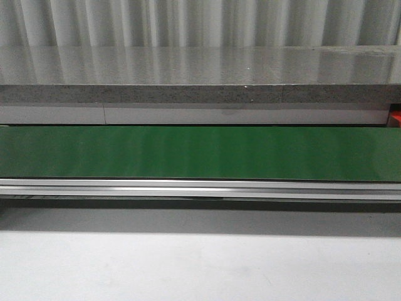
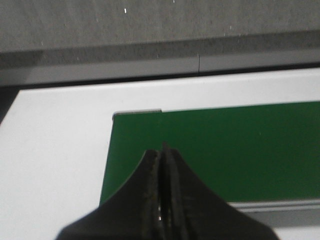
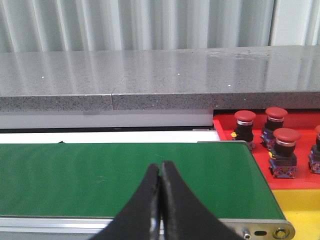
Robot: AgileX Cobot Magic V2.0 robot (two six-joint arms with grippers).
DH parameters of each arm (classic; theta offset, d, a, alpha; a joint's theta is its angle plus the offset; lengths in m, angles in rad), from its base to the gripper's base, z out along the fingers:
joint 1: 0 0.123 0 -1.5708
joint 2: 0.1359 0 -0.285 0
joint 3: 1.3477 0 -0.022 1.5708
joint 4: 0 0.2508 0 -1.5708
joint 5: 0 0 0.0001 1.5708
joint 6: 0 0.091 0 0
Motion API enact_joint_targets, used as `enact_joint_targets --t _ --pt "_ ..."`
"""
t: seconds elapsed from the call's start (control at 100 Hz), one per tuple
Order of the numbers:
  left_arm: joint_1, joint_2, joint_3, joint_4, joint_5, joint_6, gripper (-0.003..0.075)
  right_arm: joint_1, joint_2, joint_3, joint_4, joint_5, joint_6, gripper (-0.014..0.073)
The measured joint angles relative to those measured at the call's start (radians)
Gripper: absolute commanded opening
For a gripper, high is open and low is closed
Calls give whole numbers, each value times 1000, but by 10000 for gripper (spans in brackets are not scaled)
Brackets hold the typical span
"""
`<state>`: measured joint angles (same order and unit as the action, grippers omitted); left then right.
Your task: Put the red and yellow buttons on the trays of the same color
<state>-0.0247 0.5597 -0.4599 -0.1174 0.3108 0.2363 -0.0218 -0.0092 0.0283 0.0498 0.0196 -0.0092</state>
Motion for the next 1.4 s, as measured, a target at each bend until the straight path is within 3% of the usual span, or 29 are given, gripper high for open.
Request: enact_joint_targets --t 0.18,0.34,0.55,0.7,1.4 --pt "-53 -115 188 117 -242 -172 -20 0 0 0 0 0 0 -68" --pt "-56 -234 336 184 -311 -271 -20 0 0 0 0 0 0 -68" --pt "-43 -438 458 213 -316 -303 -20 0 0 0 0 0 0 -68" --pt "-25 -557 461 223 -324 -324 -20 0 0 0 0 0 0 -68" --pt "-21 -563 461 227 -311 -337 -20 0 -2 0 0 0 0 -68"
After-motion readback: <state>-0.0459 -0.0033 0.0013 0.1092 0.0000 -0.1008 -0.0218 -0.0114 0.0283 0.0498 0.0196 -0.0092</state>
